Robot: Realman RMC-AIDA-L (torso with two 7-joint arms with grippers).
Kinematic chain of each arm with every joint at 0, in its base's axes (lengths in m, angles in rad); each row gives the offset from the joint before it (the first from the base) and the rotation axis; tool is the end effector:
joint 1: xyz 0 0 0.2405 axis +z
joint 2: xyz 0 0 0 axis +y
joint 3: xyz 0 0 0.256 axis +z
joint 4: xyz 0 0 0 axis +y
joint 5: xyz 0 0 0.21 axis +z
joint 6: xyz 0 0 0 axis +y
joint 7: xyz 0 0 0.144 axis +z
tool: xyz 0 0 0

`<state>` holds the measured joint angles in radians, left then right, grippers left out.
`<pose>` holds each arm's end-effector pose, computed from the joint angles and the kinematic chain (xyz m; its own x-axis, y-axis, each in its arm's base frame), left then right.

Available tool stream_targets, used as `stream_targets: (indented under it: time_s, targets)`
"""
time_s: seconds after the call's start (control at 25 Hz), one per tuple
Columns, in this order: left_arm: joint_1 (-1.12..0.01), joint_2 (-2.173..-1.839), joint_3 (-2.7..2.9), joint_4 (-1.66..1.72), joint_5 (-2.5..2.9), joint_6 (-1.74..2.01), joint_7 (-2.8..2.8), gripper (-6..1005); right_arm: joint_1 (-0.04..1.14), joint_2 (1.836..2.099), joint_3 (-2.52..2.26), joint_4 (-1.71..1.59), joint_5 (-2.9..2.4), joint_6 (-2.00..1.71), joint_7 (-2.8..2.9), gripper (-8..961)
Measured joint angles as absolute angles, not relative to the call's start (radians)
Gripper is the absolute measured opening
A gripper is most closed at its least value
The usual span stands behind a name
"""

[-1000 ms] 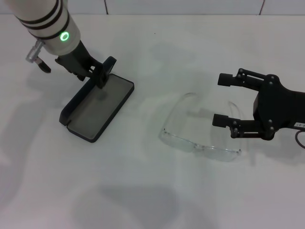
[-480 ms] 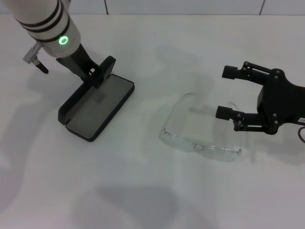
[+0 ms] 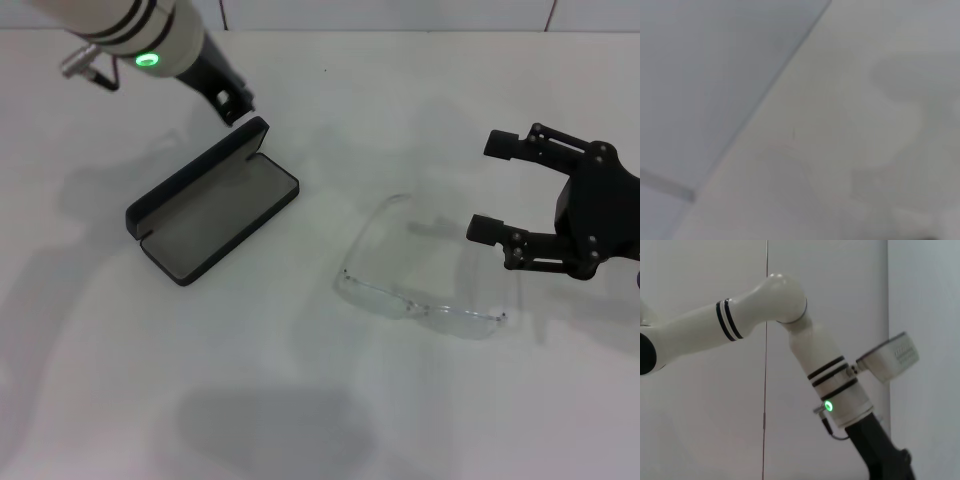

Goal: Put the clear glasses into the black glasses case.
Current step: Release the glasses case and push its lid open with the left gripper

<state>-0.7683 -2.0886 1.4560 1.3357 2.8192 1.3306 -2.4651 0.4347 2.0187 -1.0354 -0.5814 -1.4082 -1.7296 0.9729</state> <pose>-0.1227 0.4111 0.0041 0.8841 0.3689 -0.2870 0.1255 -0.7789 -0.6145 0.2296 0.3013 0.0147 0.6759 0.0931 -0.7311 -0.1273 -0.9624 -0.2401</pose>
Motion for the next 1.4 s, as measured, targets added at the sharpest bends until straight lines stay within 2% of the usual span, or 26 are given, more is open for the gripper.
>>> stream_targets:
  time_s: [0.24, 0.64, 0.88, 1.0, 1.24, 1.4]
  targets:
    - [-0.782, -2.091, 1.479, 1.363, 2.795, 1.293, -2.364, 99, 0.422, 2.02, -1.035, -0.58, -1.396, -1.736, 0.973, 843]
    - [-0.708, -2.089, 1.379, 1.49, 2.73, 1.392, -2.417, 152, 0.413, 2.016, -1.034, -0.58, -1.373, -1.727, 0.964, 843]
    - [-0.706, -2.086, 1.353, 1.474, 2.764, 1.451, -2.513, 184, 0.429, 2.016, -1.035, -0.58, -1.373, -1.713, 0.96, 844]
    - [-0.746, -2.086, 1.349, 1.392, 2.821, 1.495, -2.553, 400, 0.438, 2.017, -1.039, -0.58, -1.374, -1.705, 0.959, 844]
    - [-0.852, -2.081, 1.348, 1.172, 2.834, 1.533, -2.57, 638, 0.441, 2.02, -1.042, -0.58, -1.373, -1.699, 0.959, 844]
    - [-0.858, -2.082, 1.349, 1.175, 2.835, 1.515, -2.568, 637, 0.442, 2.02, -1.043, -0.578, -1.373, -1.697, 0.959, 844]
